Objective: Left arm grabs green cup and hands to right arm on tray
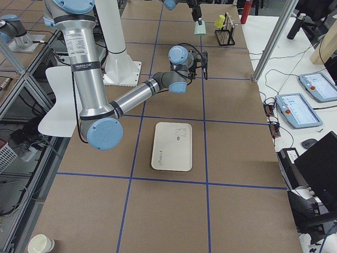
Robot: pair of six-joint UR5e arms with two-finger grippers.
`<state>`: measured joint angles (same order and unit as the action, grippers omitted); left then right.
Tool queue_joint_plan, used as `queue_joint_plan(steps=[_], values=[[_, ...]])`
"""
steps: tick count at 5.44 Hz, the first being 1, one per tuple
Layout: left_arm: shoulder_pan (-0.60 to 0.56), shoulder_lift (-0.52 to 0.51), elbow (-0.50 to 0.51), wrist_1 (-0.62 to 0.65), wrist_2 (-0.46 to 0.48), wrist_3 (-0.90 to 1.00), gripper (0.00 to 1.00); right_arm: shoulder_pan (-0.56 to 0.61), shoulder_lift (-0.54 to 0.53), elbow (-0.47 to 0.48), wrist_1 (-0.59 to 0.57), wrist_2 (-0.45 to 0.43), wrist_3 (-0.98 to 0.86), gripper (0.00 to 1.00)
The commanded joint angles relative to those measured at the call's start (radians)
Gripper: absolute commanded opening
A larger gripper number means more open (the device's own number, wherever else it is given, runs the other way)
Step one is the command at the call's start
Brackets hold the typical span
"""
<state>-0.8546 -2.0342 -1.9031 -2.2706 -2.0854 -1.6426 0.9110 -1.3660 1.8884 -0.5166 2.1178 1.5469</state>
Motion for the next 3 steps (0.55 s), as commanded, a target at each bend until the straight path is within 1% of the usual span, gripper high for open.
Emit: queue_joint_plan(steps=[1,2,3], values=[[0.075,-0.010,0.004,-0.200,-0.047,-0.159,0.00,-0.021,0.001,-0.003,0.209,-0.050,0.163,0.99],[0.106,-0.018,0.006,-0.278,-0.057,-0.230,0.00,-0.044,0.001,-0.005,0.359,-0.091,0.238,0.98],[0.108,-0.026,0.007,-0.338,-0.100,-0.297,0.00,-0.094,0.001,-0.005,0.495,-0.155,0.295,0.98]])
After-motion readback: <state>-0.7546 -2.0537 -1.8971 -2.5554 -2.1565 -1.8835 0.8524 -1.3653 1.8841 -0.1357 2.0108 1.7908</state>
